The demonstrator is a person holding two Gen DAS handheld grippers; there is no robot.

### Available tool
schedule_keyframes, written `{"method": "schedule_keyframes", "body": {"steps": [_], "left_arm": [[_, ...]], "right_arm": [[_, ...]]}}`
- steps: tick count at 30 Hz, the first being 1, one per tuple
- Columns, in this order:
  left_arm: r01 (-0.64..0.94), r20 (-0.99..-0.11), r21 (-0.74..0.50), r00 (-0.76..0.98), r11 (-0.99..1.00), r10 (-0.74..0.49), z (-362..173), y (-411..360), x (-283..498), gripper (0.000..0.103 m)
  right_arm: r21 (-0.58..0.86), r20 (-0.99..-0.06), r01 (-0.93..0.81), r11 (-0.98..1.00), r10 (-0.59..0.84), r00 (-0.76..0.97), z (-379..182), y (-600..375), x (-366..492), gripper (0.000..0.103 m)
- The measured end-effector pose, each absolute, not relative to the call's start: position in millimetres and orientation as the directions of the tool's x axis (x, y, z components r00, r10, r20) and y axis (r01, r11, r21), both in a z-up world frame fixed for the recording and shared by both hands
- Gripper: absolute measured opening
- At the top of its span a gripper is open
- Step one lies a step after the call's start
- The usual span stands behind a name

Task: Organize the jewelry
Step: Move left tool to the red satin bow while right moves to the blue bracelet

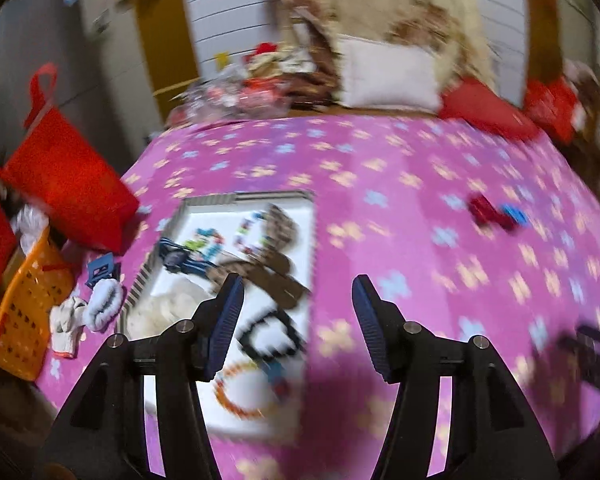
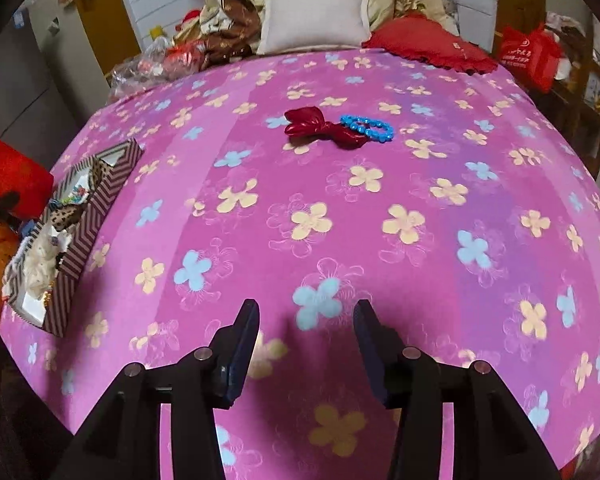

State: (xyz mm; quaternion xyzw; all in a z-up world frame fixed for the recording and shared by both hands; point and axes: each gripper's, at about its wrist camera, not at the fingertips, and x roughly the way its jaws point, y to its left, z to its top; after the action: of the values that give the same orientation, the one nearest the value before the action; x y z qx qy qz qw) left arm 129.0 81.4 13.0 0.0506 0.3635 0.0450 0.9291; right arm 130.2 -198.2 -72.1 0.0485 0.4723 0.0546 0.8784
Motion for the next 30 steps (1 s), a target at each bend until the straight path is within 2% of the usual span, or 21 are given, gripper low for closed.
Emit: {"method": "schedule_keyframes", "body": {"steps": [5, 10, 18, 30], "left_arm": [[0.054, -0.7, 0.151, 0.711, 0.987, 0.068, 13, 29, 91, 0.056], [0.103, -0.679, 0.221, 0.73, 0.97, 0.077, 18, -8, 71, 0.056], [0.123, -0.702, 0.24, 0.707, 0.963, 0.085, 10, -26, 78, 0.056], [0.139, -0.778, 0.227, 0.621, 0.964, 0.094, -35, -32, 107, 0.056]], "right_arm": [[0.142, -0.806, -0.073, 0.987, 0.158, 0.571, -72, -196, 112, 0.047], [0.119, -0.788, -0.07, 0.99, 0.137, 0.6, -67, -211, 93, 0.047], [0.142, -0.778, -0.01, 0.99, 0.118, 0.617, -73, -251, 91, 0.047], [0.227, -0.804, 0.024, 0.974, 0.174, 0.569, -100, -265, 137, 0.047]]}}
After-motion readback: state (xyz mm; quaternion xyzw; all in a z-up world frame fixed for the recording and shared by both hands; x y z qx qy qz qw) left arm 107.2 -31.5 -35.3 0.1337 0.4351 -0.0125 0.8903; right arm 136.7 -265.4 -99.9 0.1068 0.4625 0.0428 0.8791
